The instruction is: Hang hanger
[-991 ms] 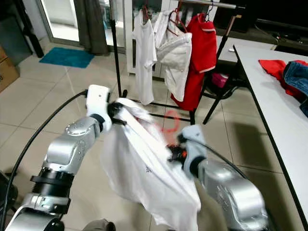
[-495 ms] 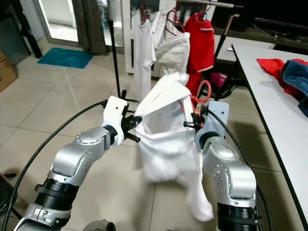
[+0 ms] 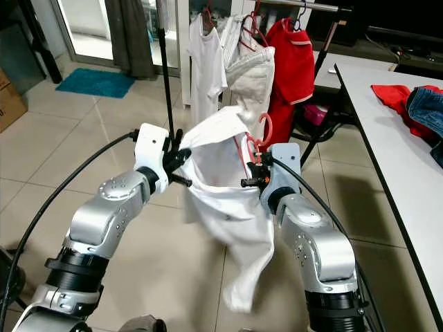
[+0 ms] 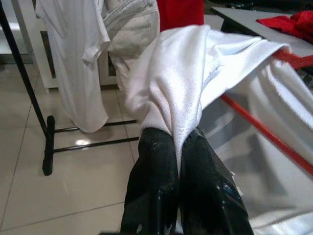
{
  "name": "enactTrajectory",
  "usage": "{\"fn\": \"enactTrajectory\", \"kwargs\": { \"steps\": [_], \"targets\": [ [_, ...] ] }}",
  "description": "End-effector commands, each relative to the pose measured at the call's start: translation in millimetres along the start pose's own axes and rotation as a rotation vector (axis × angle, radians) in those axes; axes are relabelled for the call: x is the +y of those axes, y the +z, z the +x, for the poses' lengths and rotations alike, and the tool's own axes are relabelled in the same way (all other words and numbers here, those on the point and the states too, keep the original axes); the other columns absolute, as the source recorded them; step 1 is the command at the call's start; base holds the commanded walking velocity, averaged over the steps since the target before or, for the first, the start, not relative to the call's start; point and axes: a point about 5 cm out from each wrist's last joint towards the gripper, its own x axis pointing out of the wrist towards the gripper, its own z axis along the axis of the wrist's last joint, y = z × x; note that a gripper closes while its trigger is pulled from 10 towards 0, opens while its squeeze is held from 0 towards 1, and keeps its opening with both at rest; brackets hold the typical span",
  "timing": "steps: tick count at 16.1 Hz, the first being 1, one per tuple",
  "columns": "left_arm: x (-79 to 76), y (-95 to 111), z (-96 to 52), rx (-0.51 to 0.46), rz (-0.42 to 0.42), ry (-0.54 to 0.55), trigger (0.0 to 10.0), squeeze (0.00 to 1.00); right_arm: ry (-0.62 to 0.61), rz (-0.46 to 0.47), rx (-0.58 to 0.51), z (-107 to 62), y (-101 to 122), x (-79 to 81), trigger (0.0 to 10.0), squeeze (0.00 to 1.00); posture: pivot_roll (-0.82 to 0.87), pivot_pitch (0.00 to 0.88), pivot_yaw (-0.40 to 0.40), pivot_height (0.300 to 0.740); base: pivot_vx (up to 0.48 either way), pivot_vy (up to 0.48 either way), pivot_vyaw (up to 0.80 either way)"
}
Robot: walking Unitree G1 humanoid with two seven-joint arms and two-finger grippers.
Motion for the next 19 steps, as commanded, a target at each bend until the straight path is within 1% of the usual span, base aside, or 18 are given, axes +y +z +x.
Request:
{"fn": "enactTrajectory", "kwargs": {
  "steps": [1,2,3,4,5,8,10,11,12,13,14,15,16,17,18,19],
  "targets": [
    [-2.1,7.5,2.9,-0.032,-0.003,-0.014,2.8,0.0,-0.007,-0.022,-0.028,-3.8,4.0,-3.5,10.0,0.0,-0.05,0.0,-0.052,0.74,0.0,0.0,0.0],
    [1.6,11.3,4.3,-0.047,-0.006,0.003,10.0,0.0,0.001,-0.027,-0.022,-4.0,2.7,-3.9,10.0,0.0,-0.05,0.0,-0.048,0.74,0.0,0.0,0.0],
    [2.3,14.5,3.3,-0.058,-0.03,-0.025,10.0,0.0,0.003,-0.027,-0.018,-4.3,1.0,-4.4,10.0,0.0,-0.05,0.0,-0.048,0.74,0.0,0.0,0.0],
    [3.2,15.4,2.8,-0.063,-0.025,-0.021,10.0,0.74,0.003,-0.028,-0.017,-4.3,0.6,-4.6,10.0,0.0,-0.05,0.0,-0.048,0.74,0.0,0.0,0.0],
    [7.5,18.9,1.0,-0.077,-0.04,-0.013,10.0,1.0,0.005,-0.028,-0.014,-4.0,0.1,-5.1,10.0,0.0,-0.05,0.0,-0.046,0.74,0.0,0.0,0.0],
    [8.0,25.5,-3.0,-0.116,-0.071,-0.061,10.0,1.0,0.015,-0.034,-0.005,-3.6,-2.2,-5.3,10.0,0.0,-0.05,0.0,-0.049,0.74,0.0,0.0,0.0],
    [4.2,29.8,-6.5,-0.116,-0.07,-0.137,10.0,1.0,0.026,-0.046,0.0,-2.3,-2.6,-6.7,10.0,0.0,-0.04,0.0,-0.052,0.74,0.0,0.0,0.0],
    [4.2,29.5,-8.2,-0.102,-0.058,-0.161,10.0,1.0,0.033,-0.058,0.001,-1.6,-1.8,-7.6,10.0,0.0,-0.04,0.0,-0.053,0.74,0.0,0.0,0.0],
    [6.2,28.0,-8.5,-0.087,-0.043,-0.162,10.0,1.0,0.038,-0.066,0.002,-0.5,-0.7,-8.5,10.0,0.0,-0.04,0.0,-0.054,0.74,0.0,0.0,0.0],
    [8.6,23.1,-8.5,-0.041,-0.039,-0.153,10.0,1.0,0.039,-0.07,0.0,0.2,0.6,-9.3,10.0,0.0,-0.04,0.0,-0.053,0.74,0.0,0.0,0.0],
    [14.3,18.8,-9.4,-0.006,-0.014,-0.13,10.0,1.0,0.048,-0.079,-0.004,0.7,2.4,-9.8,10.0,0.0,-0.04,0.0,-0.05,0.74,0.0,0.0,0.0],
    [25.1,20.3,-10.3,-0.016,0.002,-0.082,10.0,1.0,0.072,-0.096,-0.004,-0.2,3.7,-10.4,10.0,0.0,-0.04,0.0,-0.052,0.74,0.0,0.0,0.0],
    [28.5,21.2,-10.5,-0.023,0.008,-0.068,10.0,1.0,0.08,-0.101,-0.002,-0.7,3.8,-10.7,10.0,0.0,-0.04,0.0,-0.052,0.74,0.0,0.0,0.0],
    [50.5,25.6,-14.4,-0.043,0.031,0.011,10.0,1.0,0.127,-0.132,0.007,-4.9,4.4,-13.6,10.0,0.0,-0.04,0.0,-0.052,0.74,0.0,0.0,0.0],
    [72.4,31.3,-21.3,-0.063,0.044,0.065,10.0,1.0,0.18,-0.155,0.006,-10.6,6.8,-17.4,10.0,0.0,-0.04,0.0,-0.052,0.74,0.0,0.0,0.0],
    [89.2,38.8,-29.9,-0.091,0.053,0.07,10.0,1.0,0.248,-0.174,-0.004,-17.5,10.8,-20.9,10.0,0.0,-0.04,0.0,-0.051,0.74,0.0,0.0,0.0]
  ]
}}
